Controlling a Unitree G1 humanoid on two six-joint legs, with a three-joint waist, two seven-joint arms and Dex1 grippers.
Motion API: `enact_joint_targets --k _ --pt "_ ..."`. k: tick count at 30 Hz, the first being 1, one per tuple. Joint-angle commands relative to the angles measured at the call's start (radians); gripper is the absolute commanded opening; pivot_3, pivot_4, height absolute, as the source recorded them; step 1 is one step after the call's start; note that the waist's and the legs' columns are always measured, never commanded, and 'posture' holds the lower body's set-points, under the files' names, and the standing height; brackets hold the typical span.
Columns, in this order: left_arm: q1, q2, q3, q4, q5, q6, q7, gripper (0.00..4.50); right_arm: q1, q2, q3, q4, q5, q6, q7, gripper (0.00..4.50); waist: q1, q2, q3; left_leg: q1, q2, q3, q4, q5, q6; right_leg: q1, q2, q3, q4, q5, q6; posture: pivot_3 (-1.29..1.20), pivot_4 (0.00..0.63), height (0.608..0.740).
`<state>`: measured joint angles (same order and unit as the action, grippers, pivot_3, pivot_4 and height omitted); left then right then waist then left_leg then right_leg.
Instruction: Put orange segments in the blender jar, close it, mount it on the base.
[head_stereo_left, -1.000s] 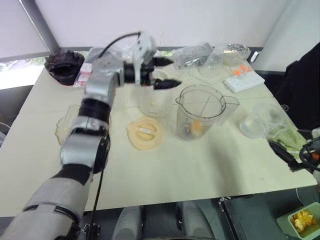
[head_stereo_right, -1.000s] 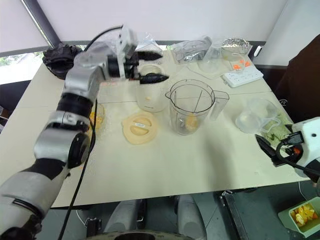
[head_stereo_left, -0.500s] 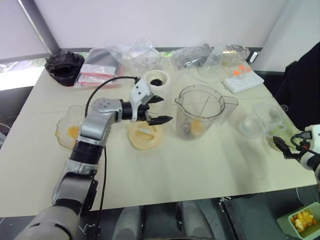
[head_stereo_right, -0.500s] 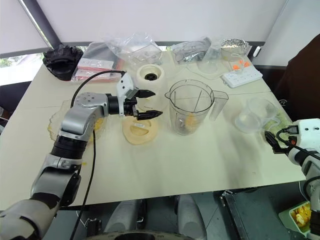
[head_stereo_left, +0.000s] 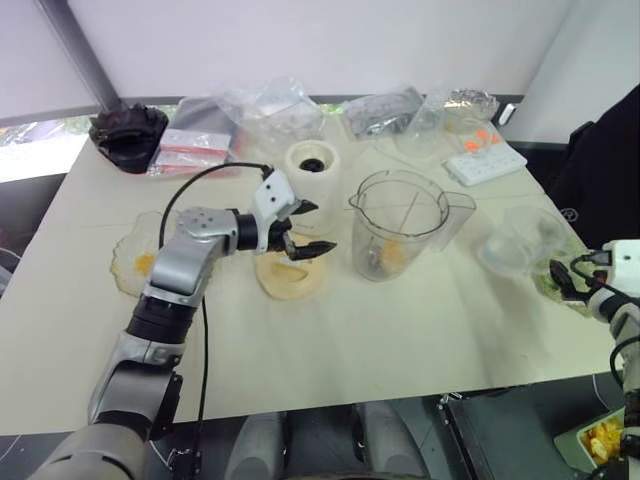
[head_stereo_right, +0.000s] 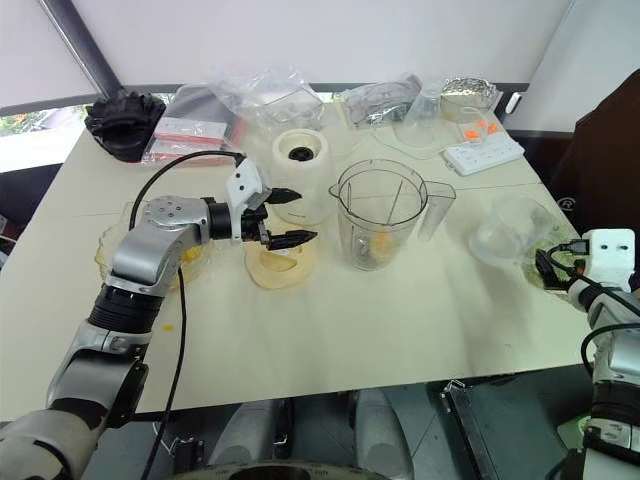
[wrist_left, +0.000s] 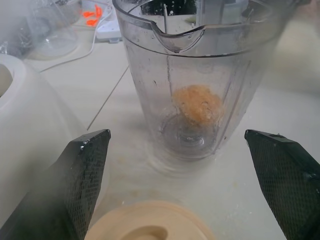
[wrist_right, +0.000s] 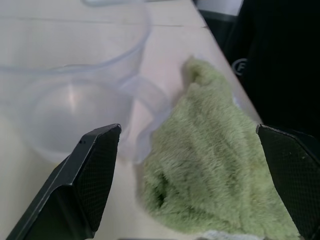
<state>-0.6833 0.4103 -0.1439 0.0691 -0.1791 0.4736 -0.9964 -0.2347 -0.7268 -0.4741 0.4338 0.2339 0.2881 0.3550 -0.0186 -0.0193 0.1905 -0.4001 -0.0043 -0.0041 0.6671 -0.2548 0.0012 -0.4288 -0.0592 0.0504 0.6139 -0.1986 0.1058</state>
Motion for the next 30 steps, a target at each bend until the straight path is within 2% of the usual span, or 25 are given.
enact_joint_targets --k 1,22,25,30 --pt "-0.024 0.006 -0.001 -0.03 -0.009 -0.02 0.009 4.48 -0.034 -0.005 -0.007 0.038 -0.008 -0.044 -0.02 4.5 -0.001 0.0 0.0 0.0 0.0 0.0 0.0 0.0 0.0 0.0 0.0 0.0 0.0 0.0 0.0 0.0 0.15 0.74" --pt "-0.036 0.039 -0.033 -0.048 0.002 -0.06 0.011 4.48 -0.16 0.059 -0.023 0.214 0.013 -0.112 -0.108 4.5 -0.003 0.0 0.0 0.001 0.0 0.0 -0.001 0.0 0.0 0.0 0.0 0.0 0.0 0.0 0.0 0.0 0.15 0.74" --pt "-0.03 0.047 -0.032 -0.057 -0.008 -0.044 0.003 4.5 -0.168 0.063 -0.018 0.229 0.016 -0.126 -0.114 3.65 -0.004 0.0 0.0 0.001 0.0 0.0 -0.001 0.0 0.0 0.0 0.0 0.0 0.0 0.0 0.0 0.0 0.15 0.74" --pt "0.008 0.085 -0.048 -0.107 -0.029 -0.021 -0.05 4.5 -0.181 0.076 -0.014 0.238 0.019 -0.138 -0.119 0.99 -0.003 0.001 0.0 0.001 0.0 0.0 -0.001 0.0 0.0 0.0 0.0 0.0 0.0 0.0 0.0 0.0 0.15 0.74"
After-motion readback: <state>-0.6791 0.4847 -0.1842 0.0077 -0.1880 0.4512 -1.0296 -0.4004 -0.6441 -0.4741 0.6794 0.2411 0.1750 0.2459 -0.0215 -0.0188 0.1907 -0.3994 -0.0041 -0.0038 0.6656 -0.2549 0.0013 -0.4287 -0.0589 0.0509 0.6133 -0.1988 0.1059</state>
